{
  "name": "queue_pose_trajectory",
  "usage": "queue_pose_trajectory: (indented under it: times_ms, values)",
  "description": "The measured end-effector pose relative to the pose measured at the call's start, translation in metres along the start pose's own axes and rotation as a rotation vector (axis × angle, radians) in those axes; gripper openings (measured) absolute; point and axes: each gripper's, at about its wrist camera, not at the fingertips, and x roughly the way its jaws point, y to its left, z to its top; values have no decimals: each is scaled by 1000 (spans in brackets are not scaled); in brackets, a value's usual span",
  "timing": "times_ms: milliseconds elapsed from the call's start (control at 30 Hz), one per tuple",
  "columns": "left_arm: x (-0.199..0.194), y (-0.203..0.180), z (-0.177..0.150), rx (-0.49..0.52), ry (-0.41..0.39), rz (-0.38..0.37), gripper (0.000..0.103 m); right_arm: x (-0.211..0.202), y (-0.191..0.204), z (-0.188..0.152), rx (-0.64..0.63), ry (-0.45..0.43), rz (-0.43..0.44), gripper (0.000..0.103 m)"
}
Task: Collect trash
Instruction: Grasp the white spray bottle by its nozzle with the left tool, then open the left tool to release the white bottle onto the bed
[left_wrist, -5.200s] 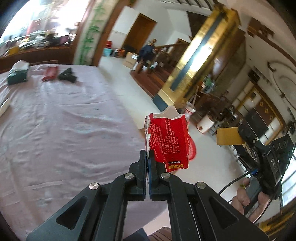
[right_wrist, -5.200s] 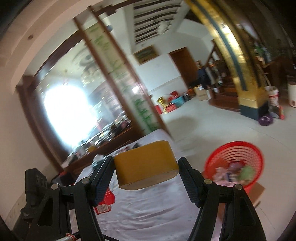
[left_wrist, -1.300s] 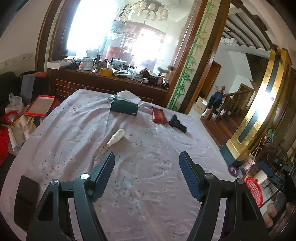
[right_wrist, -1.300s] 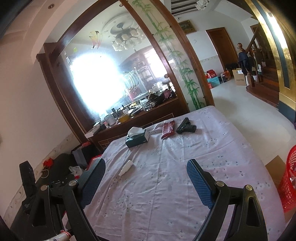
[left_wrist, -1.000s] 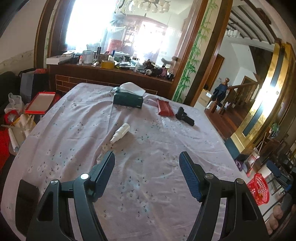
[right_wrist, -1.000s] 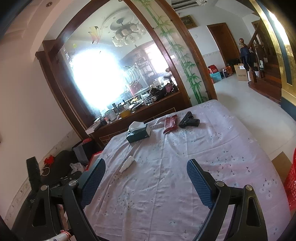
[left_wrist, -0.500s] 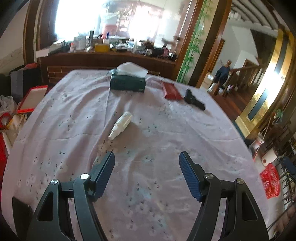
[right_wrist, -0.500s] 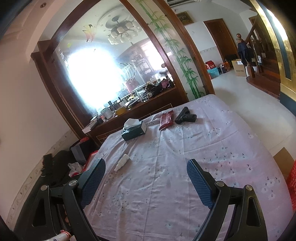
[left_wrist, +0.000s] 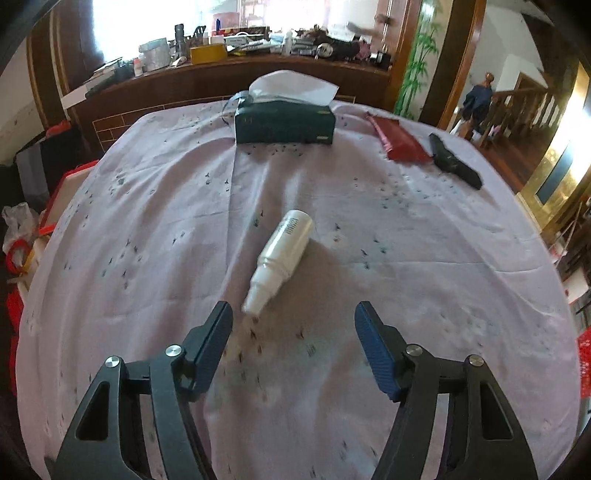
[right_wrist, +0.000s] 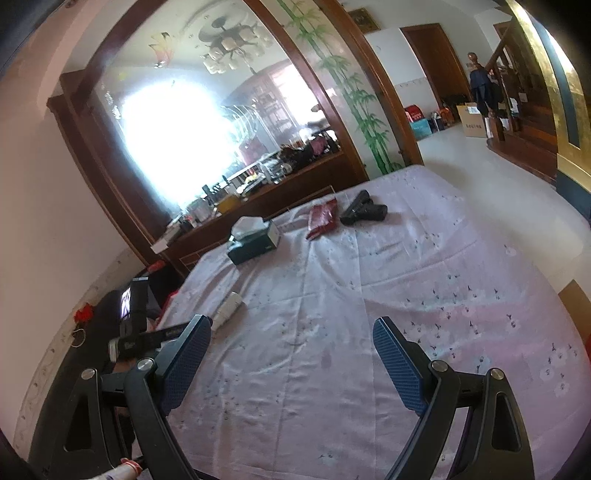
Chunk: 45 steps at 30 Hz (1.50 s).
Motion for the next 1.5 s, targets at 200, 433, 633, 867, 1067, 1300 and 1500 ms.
queue_pose_trajectory:
  times_ms: [200,433,633,867,1067,1300,1500]
  values:
    - [41,-5,15,40,75,38,45,14,-12,-4,24,26,-9,92]
    - [61,0,21,24,108,74,21,18,-18,-3,32,31,-9,92]
    - [53,-2,14,10,119,31,20,14,-16,-3,29,30,-4,92]
    - [21,-16,-30,-23,168,-70,20,0,-17,-9,35,22,-1,92]
    - [-13,-39,-72,-53,200,-184,20,-20,-17,-13,37,10,-2,92]
    - [-20,-48,-90,-70,210,-184,20,-44,-17,-20,40,-1,-2,92]
    - [-37,-56,-94,-34,156,-143,42,-67,-23,-26,52,-22,-15,92]
